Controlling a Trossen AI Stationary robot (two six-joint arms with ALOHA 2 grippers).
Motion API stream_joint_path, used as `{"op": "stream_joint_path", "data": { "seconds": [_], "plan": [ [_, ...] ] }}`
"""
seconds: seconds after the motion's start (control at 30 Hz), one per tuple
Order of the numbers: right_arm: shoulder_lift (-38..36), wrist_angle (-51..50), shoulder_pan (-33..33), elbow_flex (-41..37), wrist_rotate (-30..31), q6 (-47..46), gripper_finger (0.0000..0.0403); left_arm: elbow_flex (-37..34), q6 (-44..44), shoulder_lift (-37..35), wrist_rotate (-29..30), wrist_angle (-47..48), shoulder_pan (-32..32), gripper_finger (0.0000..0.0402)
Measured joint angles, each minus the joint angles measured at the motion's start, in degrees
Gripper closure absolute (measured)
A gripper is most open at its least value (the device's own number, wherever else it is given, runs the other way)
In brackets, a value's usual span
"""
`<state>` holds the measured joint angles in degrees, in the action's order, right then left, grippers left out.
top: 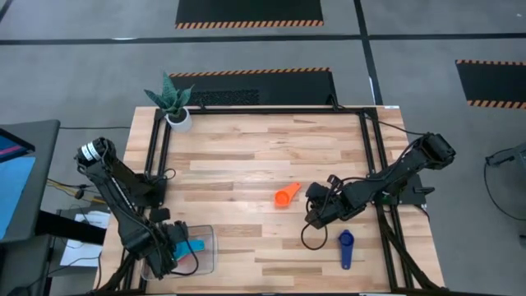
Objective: Nest measuring cups in basket
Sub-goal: Stack the orange measuring cup on top of the light blue measuring cup in the transparent bin
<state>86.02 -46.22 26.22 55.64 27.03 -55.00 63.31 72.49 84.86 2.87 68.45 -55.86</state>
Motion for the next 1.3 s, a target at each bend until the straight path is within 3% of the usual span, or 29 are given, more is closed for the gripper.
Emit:
{"op": "stream_joint_path", "data": {
  "seconds": [0.2, 0.33, 0.43, 0.63, 0.73, 0.83, 0.97, 1.13, 1.3],
  "plan": [
    [0.00, 0.00, -0.01, 0.00, 0.00, 0.04, 0.0295, 0.67, 11.77, -0.03, -1.26, -1.56, 1.02, 0.0303],
    [0.00, 0.00, 0.14, 0.00, -0.04, 0.36, 0.0295, 5.23, 13.72, -0.85, 5.98, -12.20, 2.90, 0.0302],
    [0.00, 0.02, 0.54, 0.00, -0.04, 3.04, 0.0295, 10.03, 9.97, -0.87, 18.31, -19.45, 4.47, 0.0302],
    [0.00, 2.00, 0.09, 0.00, -0.01, 4.11, 0.0295, 14.05, -9.91, -0.70, 53.31, -31.29, 7.97, 0.0301],
    [0.00, 6.59, -1.23, 0.00, 0.79, 5.07, 0.0295, 14.05, -18.99, -0.70, 62.72, -34.74, 10.36, 0.0301],
    [0.00, 13.58, -3.69, 0.00, 1.27, 10.80, 0.0295, 14.05, -22.24, -0.66, 62.22, -34.59, 13.66, 0.0301],
    [0.00, 24.09, -9.39, 0.00, -0.82, 22.79, 0.0295, 14.03, -25.15, -0.38, 54.25, -34.49, 17.83, 0.0301],
    [0.57, 27.90, -18.99, 0.00, -13.87, 33.50, 0.0295, 13.99, -26.82, -0.31, 46.35, -34.27, 20.88, 0.0301],
    [4.82, 25.32, -24.75, 0.00, -21.96, 38.87, 0.0295, 13.99, -25.64, -0.33, 45.91, -29.91, 21.24, 0.0301]
  ]
}}
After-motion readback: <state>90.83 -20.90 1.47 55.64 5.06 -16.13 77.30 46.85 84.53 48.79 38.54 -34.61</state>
